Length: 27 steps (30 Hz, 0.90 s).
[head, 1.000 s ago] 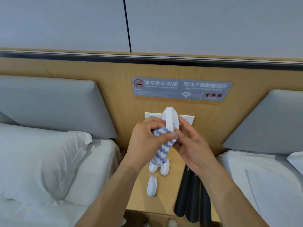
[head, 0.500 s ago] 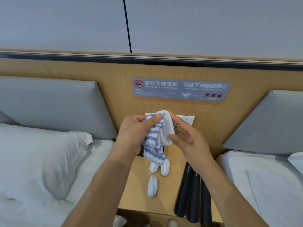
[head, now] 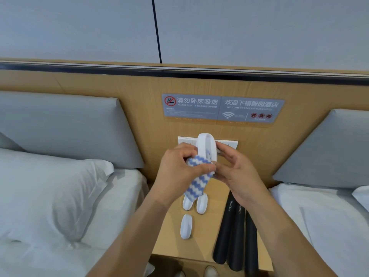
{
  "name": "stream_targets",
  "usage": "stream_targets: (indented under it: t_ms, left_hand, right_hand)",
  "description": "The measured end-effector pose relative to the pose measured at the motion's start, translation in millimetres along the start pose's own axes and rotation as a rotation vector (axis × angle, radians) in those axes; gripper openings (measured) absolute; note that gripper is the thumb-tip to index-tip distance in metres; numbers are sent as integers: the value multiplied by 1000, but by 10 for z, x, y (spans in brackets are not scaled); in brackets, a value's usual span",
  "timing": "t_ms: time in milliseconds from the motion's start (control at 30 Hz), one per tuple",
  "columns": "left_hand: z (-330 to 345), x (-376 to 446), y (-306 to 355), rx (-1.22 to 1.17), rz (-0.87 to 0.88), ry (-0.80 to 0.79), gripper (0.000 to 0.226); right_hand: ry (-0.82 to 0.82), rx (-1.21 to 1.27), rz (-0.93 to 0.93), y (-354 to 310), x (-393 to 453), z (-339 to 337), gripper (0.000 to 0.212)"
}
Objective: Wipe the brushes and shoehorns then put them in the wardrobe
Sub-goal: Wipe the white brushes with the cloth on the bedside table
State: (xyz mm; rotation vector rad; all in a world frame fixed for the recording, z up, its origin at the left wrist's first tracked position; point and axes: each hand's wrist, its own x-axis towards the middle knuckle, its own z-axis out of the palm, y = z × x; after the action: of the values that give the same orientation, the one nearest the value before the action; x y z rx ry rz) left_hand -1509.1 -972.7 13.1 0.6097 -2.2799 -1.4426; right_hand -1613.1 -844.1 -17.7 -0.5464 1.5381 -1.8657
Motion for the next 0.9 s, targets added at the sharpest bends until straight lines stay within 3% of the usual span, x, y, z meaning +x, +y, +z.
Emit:
stream_targets:
  t_ms: [133, 300, 467, 700, 900]
  left_hand:
    - [-59, 54, 11, -149, -132, 35, 29]
    - [-162, 205, 54, -156, -357, 22, 70]
    - [-277, 348, 28, -99, -488, 32, 61]
    - [-308, 361, -56, -105, -407, -21, 61]
    - [-218, 225, -171, -196, -290, -125, 29]
  right_hand:
    - [20, -131, -84, 16, -1, 23, 60]
    - [4, -379, -205, 47, -23, 61, 60]
    - [-3, -524, -303, 60, -74, 93, 67]
    - [61, -598, -353, 138, -111, 115, 63]
    - [75, -330, -181, 273, -114, 74, 63]
